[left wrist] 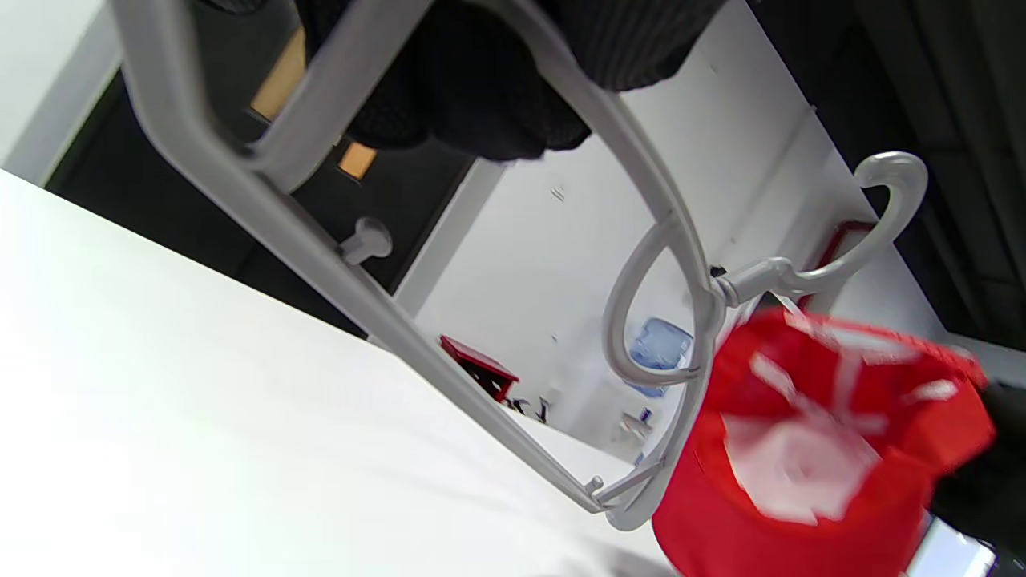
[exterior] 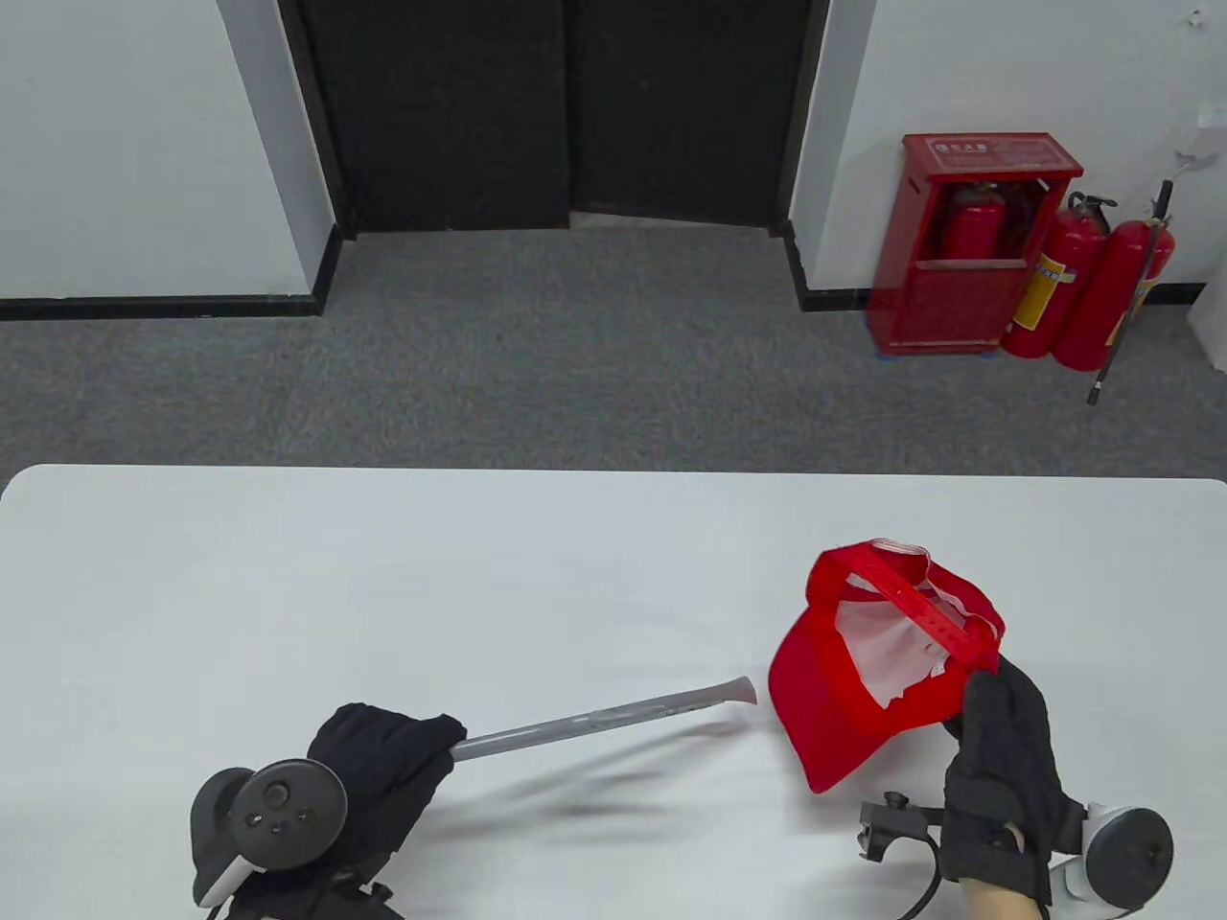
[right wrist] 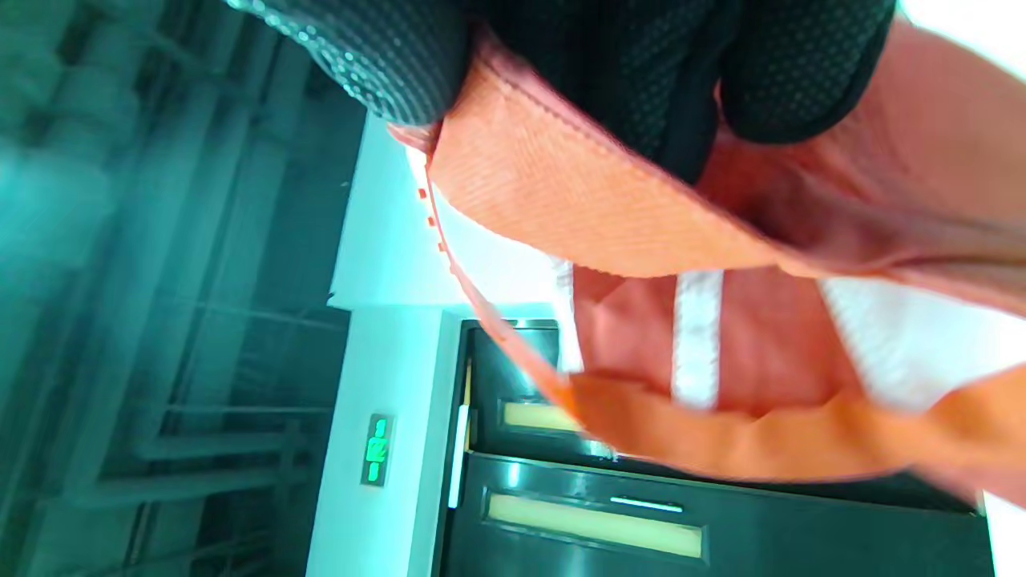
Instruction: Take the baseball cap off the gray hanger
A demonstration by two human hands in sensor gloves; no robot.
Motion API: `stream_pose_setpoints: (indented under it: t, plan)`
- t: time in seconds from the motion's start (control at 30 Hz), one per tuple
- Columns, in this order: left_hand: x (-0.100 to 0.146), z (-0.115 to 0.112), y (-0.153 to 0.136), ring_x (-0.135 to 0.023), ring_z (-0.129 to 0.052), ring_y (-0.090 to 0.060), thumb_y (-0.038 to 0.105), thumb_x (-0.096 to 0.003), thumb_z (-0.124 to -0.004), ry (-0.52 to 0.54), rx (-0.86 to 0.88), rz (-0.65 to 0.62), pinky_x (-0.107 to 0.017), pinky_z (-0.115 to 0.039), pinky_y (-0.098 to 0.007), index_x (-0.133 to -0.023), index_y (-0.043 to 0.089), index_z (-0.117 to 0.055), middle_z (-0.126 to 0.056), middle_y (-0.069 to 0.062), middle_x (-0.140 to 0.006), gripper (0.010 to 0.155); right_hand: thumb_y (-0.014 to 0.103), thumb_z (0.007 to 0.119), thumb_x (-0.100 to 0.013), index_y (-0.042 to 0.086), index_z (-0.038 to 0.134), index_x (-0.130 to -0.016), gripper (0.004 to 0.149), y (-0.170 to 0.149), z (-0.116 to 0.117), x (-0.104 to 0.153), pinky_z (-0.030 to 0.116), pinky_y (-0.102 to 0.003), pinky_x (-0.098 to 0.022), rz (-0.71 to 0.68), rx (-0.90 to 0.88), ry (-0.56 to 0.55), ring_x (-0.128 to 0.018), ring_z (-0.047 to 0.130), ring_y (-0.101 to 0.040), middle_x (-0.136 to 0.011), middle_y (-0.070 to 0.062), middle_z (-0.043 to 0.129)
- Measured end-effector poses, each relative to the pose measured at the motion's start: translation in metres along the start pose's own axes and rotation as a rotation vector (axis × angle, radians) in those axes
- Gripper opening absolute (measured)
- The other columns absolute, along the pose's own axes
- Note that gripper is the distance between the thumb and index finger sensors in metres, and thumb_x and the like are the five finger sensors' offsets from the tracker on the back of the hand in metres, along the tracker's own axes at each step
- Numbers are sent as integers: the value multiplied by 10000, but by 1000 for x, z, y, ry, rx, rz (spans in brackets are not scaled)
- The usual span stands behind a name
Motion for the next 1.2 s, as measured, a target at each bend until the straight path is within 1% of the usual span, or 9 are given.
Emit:
stream_pose_setpoints:
  t: [0.13,0.2,0.33,0.43,0.53,0.73,0.9,1.07,1.2]
  plan:
    - [2,7,-12,-800,-925,-329,392,-582,-762,82,24,61,-754,-483,-740,-978,262,-844,-983,-82,-773,425,348,738,-559,200,832,-885,371,-14,-2,-3,747,-613,-565,57,-17,14,-622,956,-303,-736,-121,948]
    - [2,10,-18,-807,-919,-330,388,-584,-755,112,42,94,-754,-478,-740,-986,256,-833,-975,-84,-783,430,345,733,-561,205,821,-894,372,-23,2,-4,739,-615,-577,88,-59,55,-645,952,-306,-758,-122,941]
    - [4,12,-31,-805,-918,-334,390,-585,-752,142,104,151,-751,-475,-744,-989,253,-829,-973,-84,-790,433,327,725,-567,209,799,-916,376,-51,13,-6,705,-645,-613,209,-151,146,-737,932,-344,-842,-133,911]
    - [4,13,-40,-804,-918,-334,391,-587,-749,155,154,186,-749,-478,-743,-992,252,-825,-972,-84,-792,435,328,722,-570,213,789,-928,382,-72,12,-8,687,-657,-624,307,-117,120,-781,916,-364,-893,-145,886]
    - [5,15,-45,-803,-917,-335,391,-587,-747,181,163,211,-747,-480,-743,-993,250,-823,-971,-84,-793,436,323,722,-572,195,783,-934,388,-77,5,-10,682,-672,-613,340,-68,97,-789,902,-382,-902,-163,876]
    - [7,15,-55,-807,-912,-337,388,-591,-743,203,171,257,-746,-481,-741,-998,246,-817,-966,-86,-799,438,339,697,-586,104,701,-1002,479,-79,-13,-11,645,-707,-600,418,66,7,-826,827,-455,-955,-240,797]
    - [7,14,-58,-808,-913,-339,387,-590,-744,200,157,271,-746,-480,-742,-998,246,-817,-965,-89,-802,438,347,691,-589,100,676,-1018,495,-75,-17,-10,640,-710,-599,407,132,-18,-839,806,-466,-973,-248,772]
    - [8,15,-59,-817,-905,-339,385,-591,-738,231,136,293,-745,-479,-741,-1007,246,-803,-958,-87,-813,443,366,678,-588,102,667,-1021,508,-58,-18,-9,648,-705,-594,290,121,-91,-840,803,-464,-974,-245,768]
    - [8,10,-62,-843,-886,-348,371,-593,-733,246,109,313,-746,-470,-744,-1021,245,-783,-939,-96,-844,449,388,653,-592,117,662,-1022,509,-46,-21,-7,658,-695,-596,216,103,-108,-837,813,-442,-971,-227,773]
Point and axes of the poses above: the tracker on the back of each hand, its own y axis roughly to the thumb side, its own x axis roughly from the fingertips to the wrist, z = x × y, the point moved 1 cm from there along -x, roughly from the wrist to the fingertips
